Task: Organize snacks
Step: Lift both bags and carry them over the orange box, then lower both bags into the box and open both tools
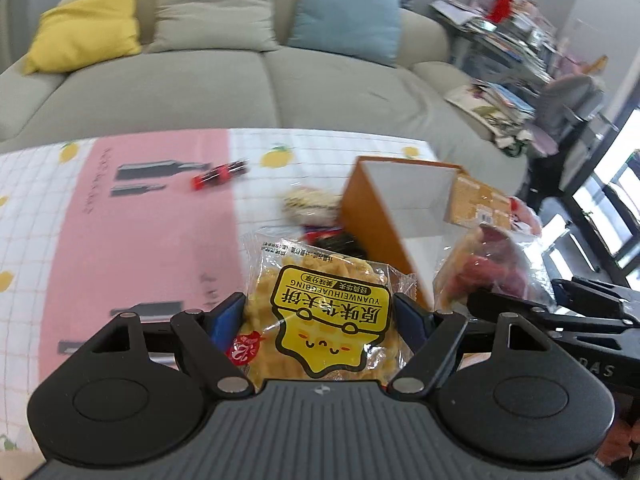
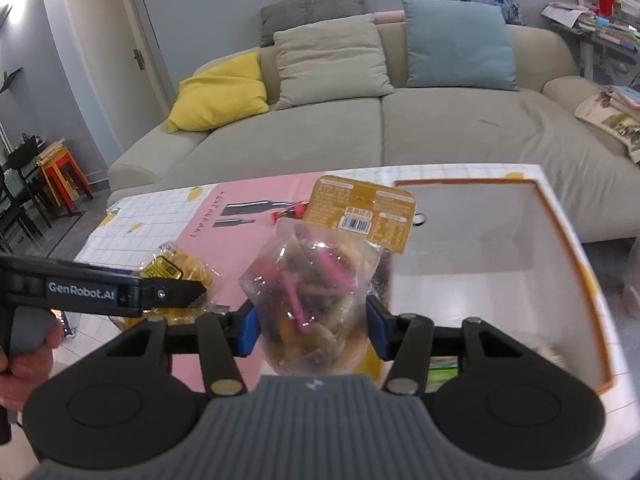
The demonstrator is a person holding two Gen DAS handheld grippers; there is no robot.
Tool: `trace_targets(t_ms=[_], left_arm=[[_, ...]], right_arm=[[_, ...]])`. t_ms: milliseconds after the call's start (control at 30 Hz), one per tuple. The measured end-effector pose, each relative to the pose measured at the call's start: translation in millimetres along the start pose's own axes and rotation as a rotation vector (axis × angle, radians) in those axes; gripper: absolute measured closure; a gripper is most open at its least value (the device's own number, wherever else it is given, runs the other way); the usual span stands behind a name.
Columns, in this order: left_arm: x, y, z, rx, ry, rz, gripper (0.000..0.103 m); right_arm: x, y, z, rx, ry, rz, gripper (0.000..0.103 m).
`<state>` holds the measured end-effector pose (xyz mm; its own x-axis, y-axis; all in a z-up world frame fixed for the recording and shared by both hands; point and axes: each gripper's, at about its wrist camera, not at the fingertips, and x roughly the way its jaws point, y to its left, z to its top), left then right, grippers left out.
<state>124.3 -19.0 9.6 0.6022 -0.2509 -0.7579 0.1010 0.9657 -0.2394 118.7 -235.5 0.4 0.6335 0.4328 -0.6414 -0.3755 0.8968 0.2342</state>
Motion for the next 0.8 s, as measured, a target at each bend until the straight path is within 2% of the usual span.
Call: trace_targets(t_ms=[333, 633, 733, 800], left_arm=[[28.9, -54.0, 35.0, 0.051, 0.083, -0.174, 0.013], [74.2, -99.6, 51.9, 0.145, 0.163, -0.203, 0.013], [89.5, -122.9, 56.9, 0.224, 0.17, -0.198, 0.013], [102.0, -141.7, 54.3, 0.346, 0.157, -0.155, 0.013]], right_arm=[[-29.8, -60.5, 19.6, -0.057, 0.061, -0.097, 0.051], [-21.7, -117.0, 11.6, -0.053, 0.167, -0.147, 0.051], [-9.5, -130.9, 9.8, -0.071, 0.218, -0.149, 0.051], [1.2, -136.1, 10.1, -0.117, 0.245, -0.162, 0.051]])
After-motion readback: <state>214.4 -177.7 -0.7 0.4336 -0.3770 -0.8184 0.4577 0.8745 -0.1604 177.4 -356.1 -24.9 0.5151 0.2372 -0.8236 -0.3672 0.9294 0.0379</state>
